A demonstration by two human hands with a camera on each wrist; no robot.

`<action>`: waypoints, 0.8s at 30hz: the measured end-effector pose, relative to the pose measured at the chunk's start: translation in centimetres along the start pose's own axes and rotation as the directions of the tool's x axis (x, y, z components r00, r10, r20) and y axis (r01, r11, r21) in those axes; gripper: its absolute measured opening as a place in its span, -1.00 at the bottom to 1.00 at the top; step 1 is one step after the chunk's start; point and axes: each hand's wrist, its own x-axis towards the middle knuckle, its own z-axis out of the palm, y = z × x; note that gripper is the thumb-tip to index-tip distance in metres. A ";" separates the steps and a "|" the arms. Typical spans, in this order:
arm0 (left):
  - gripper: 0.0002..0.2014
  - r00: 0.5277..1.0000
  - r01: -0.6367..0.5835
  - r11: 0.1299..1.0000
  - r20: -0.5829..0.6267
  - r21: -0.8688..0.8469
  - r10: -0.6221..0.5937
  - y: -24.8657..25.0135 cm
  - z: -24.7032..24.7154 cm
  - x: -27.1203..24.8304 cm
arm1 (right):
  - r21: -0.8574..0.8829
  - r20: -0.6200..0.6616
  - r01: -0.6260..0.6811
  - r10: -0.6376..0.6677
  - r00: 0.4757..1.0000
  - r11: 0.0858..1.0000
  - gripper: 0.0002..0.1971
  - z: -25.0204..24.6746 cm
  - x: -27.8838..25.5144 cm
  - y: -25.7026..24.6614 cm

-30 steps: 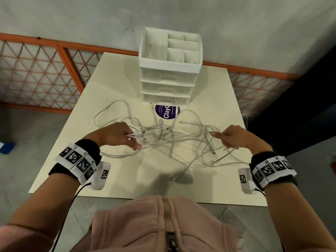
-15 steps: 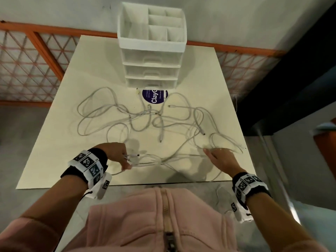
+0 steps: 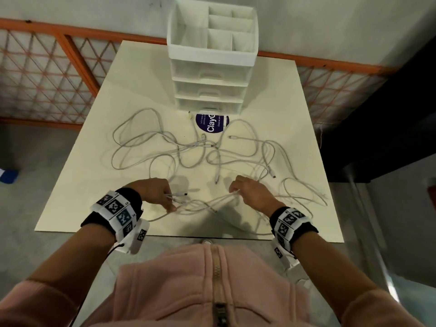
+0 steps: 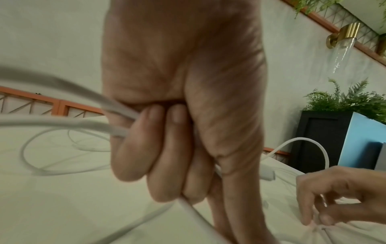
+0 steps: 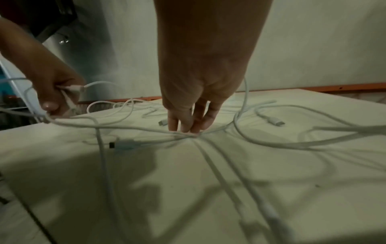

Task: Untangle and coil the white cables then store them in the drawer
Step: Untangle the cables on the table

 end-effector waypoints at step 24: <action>-0.70 0.848 -0.388 0.798 -0.519 -0.461 0.113 2.2 -3.7 -1.5 | 0.587 -0.094 0.152 -0.120 0.988 0.795 -0.93 -10.1 3.5 -5.3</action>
